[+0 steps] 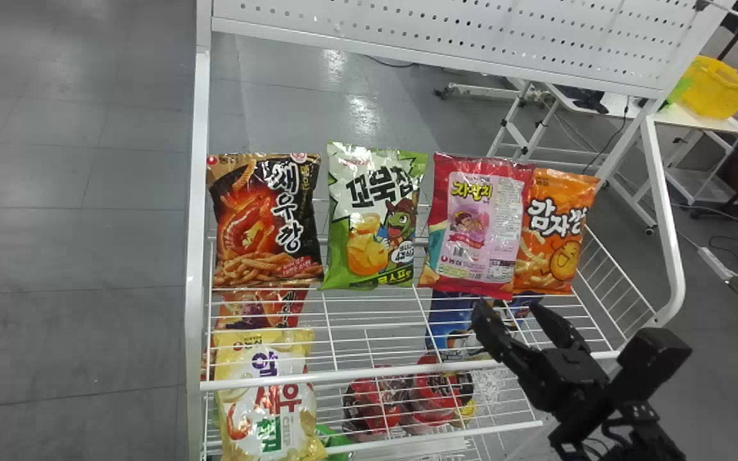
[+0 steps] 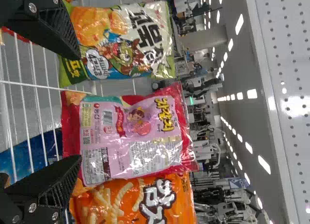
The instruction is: Hold basket handle with left hand then pick Jagalchi snack with right hand and place into basket
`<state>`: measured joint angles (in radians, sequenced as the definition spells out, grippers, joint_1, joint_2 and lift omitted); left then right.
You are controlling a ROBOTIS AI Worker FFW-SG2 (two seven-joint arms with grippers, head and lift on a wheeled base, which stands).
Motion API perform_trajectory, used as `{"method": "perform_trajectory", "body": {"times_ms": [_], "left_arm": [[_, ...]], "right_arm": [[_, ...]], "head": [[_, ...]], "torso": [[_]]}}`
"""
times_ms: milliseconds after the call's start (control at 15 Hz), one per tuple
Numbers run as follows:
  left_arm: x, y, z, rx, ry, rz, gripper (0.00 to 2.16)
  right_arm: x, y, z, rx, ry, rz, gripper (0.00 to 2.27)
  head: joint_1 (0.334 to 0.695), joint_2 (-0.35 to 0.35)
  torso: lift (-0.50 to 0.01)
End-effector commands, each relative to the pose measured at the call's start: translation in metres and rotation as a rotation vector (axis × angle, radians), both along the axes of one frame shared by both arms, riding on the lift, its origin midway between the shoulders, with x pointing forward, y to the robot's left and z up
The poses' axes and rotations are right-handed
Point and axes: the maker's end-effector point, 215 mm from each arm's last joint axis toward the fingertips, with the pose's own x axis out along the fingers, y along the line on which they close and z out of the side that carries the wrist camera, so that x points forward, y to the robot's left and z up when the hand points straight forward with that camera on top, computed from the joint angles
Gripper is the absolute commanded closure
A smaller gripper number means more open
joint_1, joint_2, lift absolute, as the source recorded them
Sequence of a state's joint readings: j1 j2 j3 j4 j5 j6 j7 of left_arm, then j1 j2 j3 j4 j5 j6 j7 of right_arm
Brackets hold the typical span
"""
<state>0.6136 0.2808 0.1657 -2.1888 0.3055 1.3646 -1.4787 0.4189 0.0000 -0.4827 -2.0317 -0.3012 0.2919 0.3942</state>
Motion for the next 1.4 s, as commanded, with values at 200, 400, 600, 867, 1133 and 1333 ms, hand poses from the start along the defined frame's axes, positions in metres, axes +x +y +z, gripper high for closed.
{"method": "perform_trajectory", "body": {"times_ms": [200, 400, 600, 867, 1133, 1333], "left_arm": [[0.001, 0.003, 0.000, 0.008, -0.004, -0.003, 2.13], [0.000, 0.003, 0.000, 0.008, -0.004, -0.005, 2.14], [0.000, 0.006, 0.000, 0.011, -0.003, -0.006, 2.14], [0.001, 0.008, 0.000, 0.012, -0.007, -0.006, 2.14], [0.001, 0.009, 0.000, 0.013, -0.006, -0.006, 2.14], [0.002, 0.008, 0.000, 0.012, -0.007, -0.006, 2.14]], "right_arm": [[0.041, -0.024, 0.024, 0.048, 0.015, -0.041, 0.08], [0.058, -0.029, 0.023, 0.064, 0.043, -0.055, 0.08], [0.078, -0.035, 0.013, 0.076, 0.087, -0.072, 0.08], [0.093, -0.038, -0.010, 0.116, 0.129, -0.097, 0.08], [0.120, -0.041, -0.016, 0.163, 0.147, -0.091, 0.08], [0.135, -0.050, -0.001, 0.155, 0.152, -0.102, 0.08]], "head": [[0.695, -0.350], [0.695, -0.350], [0.695, -0.350], [0.695, -0.350], [0.695, -0.350], [0.695, -0.350]], "torso": [[-0.009], [-0.009], [-0.009], [-0.009], [-0.009], [-0.009]]}}
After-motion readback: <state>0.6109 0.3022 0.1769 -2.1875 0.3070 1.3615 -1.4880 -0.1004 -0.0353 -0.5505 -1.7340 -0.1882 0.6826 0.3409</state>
